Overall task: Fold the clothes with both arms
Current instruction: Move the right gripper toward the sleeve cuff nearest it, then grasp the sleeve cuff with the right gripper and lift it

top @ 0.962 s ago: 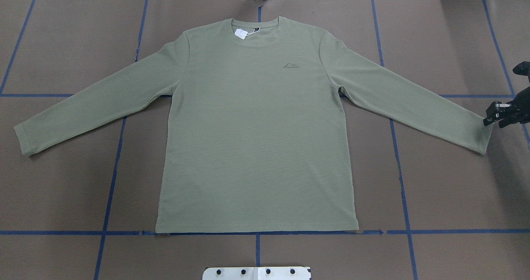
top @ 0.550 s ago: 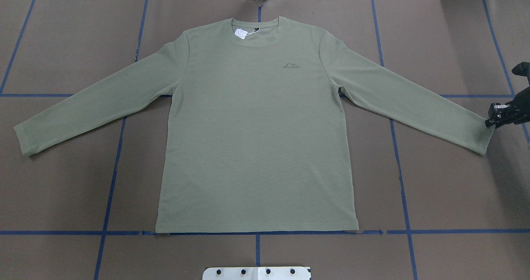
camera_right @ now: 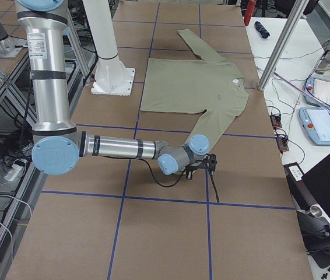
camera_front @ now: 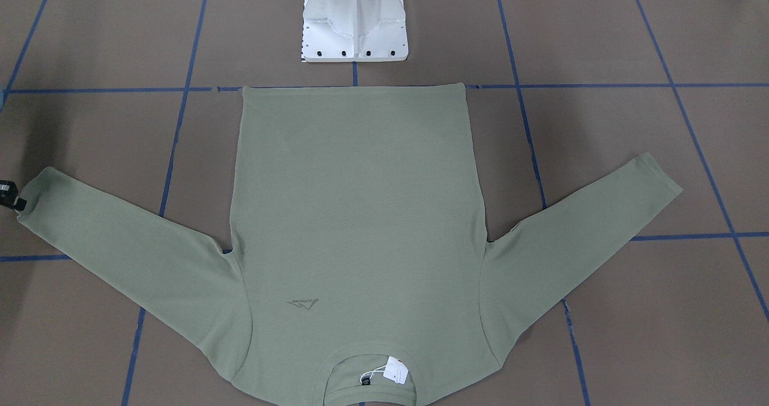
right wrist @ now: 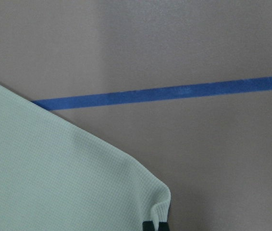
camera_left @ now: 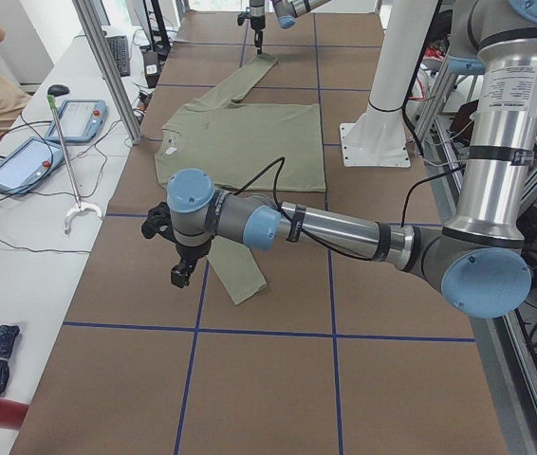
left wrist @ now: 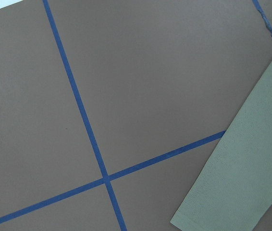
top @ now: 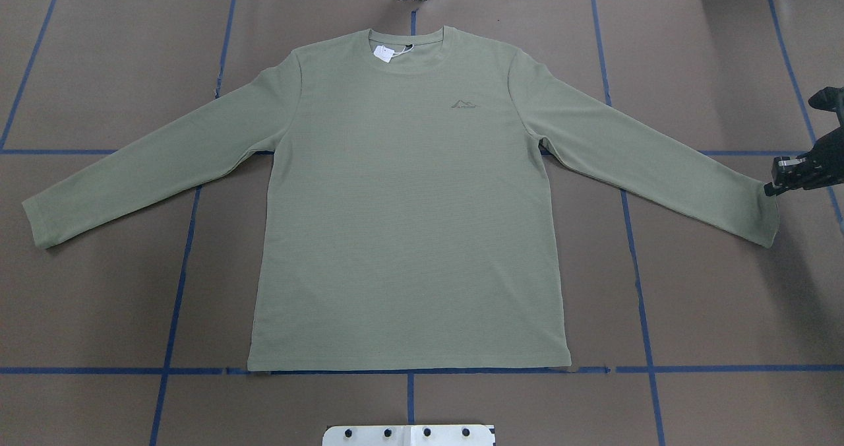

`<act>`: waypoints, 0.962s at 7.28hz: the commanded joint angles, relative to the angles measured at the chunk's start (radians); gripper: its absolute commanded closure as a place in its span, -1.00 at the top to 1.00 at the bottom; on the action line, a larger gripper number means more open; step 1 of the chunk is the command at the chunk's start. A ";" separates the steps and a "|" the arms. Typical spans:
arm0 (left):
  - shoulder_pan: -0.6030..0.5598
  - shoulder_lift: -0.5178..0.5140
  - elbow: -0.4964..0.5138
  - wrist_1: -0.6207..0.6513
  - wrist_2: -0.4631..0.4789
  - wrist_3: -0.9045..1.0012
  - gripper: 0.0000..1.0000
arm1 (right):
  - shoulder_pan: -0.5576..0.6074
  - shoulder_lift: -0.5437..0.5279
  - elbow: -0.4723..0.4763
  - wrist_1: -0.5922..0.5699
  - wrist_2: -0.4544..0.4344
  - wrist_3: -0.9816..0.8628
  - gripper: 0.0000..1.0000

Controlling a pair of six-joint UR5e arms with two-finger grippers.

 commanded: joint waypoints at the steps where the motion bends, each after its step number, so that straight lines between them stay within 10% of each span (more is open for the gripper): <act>1: 0.000 0.000 -0.003 0.000 -0.002 0.000 0.99 | -0.013 0.012 0.111 -0.004 0.021 0.138 -1.00; 5: -0.003 -0.004 -0.006 0.000 -0.003 0.000 0.99 | -0.205 0.331 0.213 -0.033 -0.033 0.709 -1.00; 7: -0.005 -0.012 -0.018 -0.005 -0.002 -0.001 0.99 | -0.253 0.653 0.161 -0.325 -0.141 0.770 -1.00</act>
